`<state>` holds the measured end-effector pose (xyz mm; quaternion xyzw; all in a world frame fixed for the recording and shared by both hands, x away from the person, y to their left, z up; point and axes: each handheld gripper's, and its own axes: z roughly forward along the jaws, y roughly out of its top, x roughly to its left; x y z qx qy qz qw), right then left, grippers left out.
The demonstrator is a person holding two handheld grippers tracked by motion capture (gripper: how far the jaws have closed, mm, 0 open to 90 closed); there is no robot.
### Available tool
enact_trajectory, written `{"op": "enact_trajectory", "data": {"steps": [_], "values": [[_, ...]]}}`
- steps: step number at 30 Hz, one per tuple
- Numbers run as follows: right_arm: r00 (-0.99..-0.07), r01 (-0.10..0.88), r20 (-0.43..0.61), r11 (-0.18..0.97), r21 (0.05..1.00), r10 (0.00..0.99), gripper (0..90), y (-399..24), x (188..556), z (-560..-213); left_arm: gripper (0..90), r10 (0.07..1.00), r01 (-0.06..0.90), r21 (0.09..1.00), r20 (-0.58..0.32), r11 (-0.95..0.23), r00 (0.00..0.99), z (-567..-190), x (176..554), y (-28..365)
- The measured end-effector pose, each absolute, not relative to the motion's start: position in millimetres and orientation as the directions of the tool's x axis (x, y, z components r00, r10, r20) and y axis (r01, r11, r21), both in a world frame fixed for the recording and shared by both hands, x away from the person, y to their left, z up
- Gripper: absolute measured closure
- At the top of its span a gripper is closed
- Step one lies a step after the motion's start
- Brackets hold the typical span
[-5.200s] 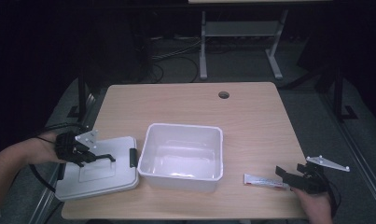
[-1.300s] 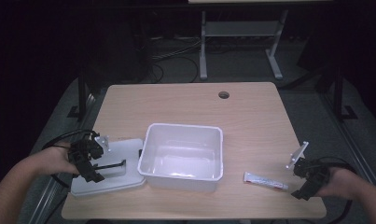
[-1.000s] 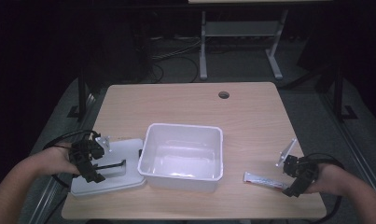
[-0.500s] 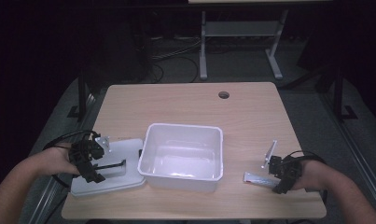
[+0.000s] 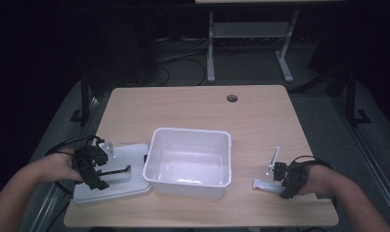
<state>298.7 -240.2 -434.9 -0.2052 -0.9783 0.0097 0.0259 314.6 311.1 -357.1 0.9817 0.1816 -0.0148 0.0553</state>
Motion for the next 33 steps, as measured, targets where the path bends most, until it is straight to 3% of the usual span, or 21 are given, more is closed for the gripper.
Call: {"op": "enact_trajectory", "data": {"steps": [9, 17, 33], "values": [[-0.921, 0.386, 0.047, 0.922, -0.032, 0.387, 67.4, -237.4, 299.4, -437.5, 13.6, 0.351, 0.354, 0.101, -0.049, -0.930, 0.935, -358.9, 315.0, 310.6], [-0.923, 0.384, 0.024, 0.923, -0.011, 0.384, 68.4, -239.4, 297.2, -434.4, 13.6, 0.352, 0.356, 0.104, -0.053, -0.929, 0.935, -358.2, 315.1, 309.5], [-0.912, 0.409, -0.007, 0.910, 0.065, 0.411, 68.3, -226.2, 296.6, -368.0, 13.6, 0.347, 0.350, 0.100, -0.046, -0.931, 0.937, -353.7, 315.5, 308.7]]}}
